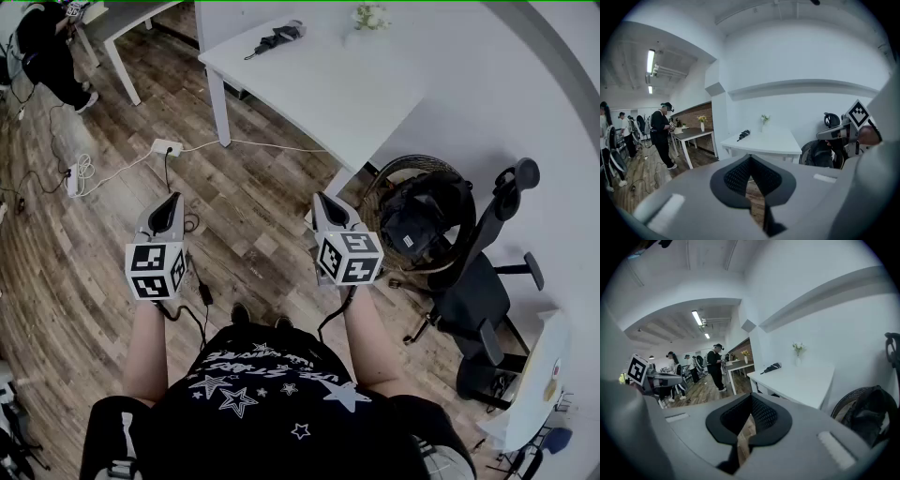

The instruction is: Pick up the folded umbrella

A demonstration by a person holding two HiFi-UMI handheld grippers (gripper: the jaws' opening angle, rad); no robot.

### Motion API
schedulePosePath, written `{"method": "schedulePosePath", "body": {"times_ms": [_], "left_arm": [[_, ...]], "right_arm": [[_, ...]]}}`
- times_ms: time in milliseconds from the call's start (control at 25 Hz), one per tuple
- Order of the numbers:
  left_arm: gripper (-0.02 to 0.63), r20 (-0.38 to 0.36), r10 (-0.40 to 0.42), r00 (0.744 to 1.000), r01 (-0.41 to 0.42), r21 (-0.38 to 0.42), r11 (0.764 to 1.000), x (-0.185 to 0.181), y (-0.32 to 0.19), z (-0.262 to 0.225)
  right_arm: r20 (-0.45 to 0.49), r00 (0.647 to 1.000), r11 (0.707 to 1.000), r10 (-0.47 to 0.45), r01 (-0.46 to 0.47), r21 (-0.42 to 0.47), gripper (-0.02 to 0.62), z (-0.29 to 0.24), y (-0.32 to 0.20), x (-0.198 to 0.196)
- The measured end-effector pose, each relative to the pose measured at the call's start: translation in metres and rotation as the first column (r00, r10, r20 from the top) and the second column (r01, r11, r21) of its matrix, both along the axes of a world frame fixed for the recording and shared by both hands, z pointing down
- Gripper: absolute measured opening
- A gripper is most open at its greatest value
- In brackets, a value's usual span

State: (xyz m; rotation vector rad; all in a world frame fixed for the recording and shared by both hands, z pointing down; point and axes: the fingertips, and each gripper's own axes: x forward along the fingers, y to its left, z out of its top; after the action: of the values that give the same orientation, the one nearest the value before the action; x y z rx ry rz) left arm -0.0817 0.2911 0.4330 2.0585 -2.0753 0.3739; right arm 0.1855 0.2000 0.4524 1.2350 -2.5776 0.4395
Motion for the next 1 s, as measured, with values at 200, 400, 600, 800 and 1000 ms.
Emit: {"method": "schedulePosePath", "body": {"times_ms": [200, 400, 600, 800, 1000], "left_arm": [[0.0, 0.039, 0.028, 0.999, -0.027, -0.017, 0.999, -0.001, 0.006, 0.011], [0.0, 0.008, 0.088, 0.996, -0.088, -0.009, 0.996, 0.011, 0.002, 0.015], [0.0, -0.016, 0.104, 0.994, -0.104, -0.014, 0.994, 0.012, -0.002, 0.023], [-0.001, -0.034, 0.105, 0.994, -0.106, -0.018, 0.994, 0.006, 0.0, 0.026], [0.0, -0.052, 0.151, 0.987, -0.151, 0.003, 0.989, 0.002, -0.011, 0.026]], "right_arm": [[-0.009, 1.0, 1.0, 0.001, -0.001, -0.003, 0.015, 0.006, 0.01, -0.01], [-0.013, 1.0, 1.0, 0.018, -0.019, -0.014, 0.015, 0.008, 0.013, -0.016], [0.0, 1.0, 1.0, 0.022, -0.022, -0.022, 0.015, 0.01, 0.015, -0.031], [0.052, 0.995, 0.996, 0.082, -0.081, -0.024, 0.015, 0.014, 0.012, -0.043], [0.06, 0.995, 0.996, 0.084, -0.085, 0.013, 0.017, 0.016, 0.009, -0.065]]}}
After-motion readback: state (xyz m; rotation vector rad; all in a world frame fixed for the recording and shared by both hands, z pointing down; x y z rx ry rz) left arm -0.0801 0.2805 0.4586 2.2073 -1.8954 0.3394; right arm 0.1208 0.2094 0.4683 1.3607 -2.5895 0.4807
